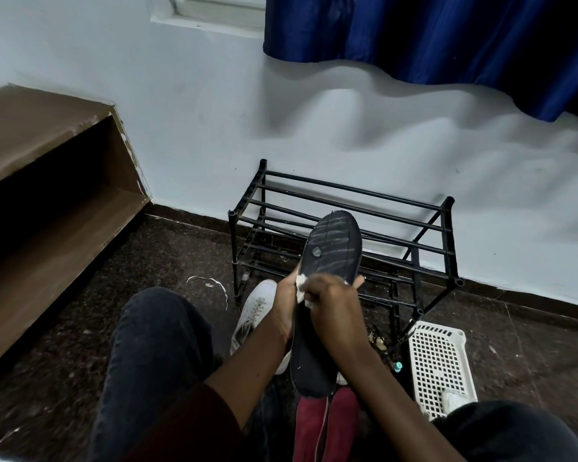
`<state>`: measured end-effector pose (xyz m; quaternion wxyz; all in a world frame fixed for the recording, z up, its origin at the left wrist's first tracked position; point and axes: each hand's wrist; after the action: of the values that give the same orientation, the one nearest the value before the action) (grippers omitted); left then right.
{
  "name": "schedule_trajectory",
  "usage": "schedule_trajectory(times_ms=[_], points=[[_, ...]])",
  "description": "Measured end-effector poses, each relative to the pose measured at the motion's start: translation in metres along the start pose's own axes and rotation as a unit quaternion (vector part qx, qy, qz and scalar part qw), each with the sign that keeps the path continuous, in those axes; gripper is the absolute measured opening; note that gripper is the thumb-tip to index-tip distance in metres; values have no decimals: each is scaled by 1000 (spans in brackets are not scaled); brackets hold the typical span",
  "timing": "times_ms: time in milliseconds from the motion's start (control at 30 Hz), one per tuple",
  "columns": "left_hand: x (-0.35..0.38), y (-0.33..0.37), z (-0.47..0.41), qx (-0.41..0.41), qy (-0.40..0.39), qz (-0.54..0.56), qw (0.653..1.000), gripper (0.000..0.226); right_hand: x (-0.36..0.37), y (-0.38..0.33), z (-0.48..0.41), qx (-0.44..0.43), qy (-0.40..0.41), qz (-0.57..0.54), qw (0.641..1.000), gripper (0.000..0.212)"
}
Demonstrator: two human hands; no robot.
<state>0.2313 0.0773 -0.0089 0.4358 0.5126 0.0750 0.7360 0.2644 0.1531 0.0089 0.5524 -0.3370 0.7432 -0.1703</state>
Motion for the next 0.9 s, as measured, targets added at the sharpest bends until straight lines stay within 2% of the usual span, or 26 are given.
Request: schedule_trajectory(times_ms=[133, 233, 333, 433, 500, 600, 733, 833, 900], points=[[4, -4, 6, -32, -20, 51, 998, 43, -2, 5, -25, 33, 19, 41, 998, 28], [-1, -5, 4, -35, -22, 38, 998, 35, 1, 3, -22, 29, 14, 39, 999, 30], [-12, -7, -7, -33, 25, -8, 999, 42, 4, -4, -3, 22, 8, 29, 999, 34], [-15, -4, -11, -26, -26, 0, 999, 68, 6, -11, 23, -12, 7, 23, 1000, 36], [-14, -3, -12, -19, -36, -14, 999, 75, 10, -9, 33, -33, 9, 18, 999, 40], [-8, -1, -3, -9, -95, -30, 995, 66, 12, -6, 29, -25, 15, 7, 1000, 39], [-13, -7, -14, 8, -61, 10, 998, 59, 5, -5, -1, -20, 0, 51, 998, 39], [-13, -10, -10, -32, -58, 28, 997, 40, 3, 5, -26, 18, -6, 56, 998, 37], [-15, -11, -13, -32, -55, 23, 998, 45, 4, 7, -31, 27, 7, 55, 998, 36]])
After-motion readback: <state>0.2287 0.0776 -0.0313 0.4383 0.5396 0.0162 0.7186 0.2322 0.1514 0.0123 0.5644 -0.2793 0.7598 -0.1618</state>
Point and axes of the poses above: each hand's wrist, its own z-axis away from the middle knuckle, its own x-axis out of the palm, y = z × x, and after that the axes turned 6 degrees about -z, right-handed
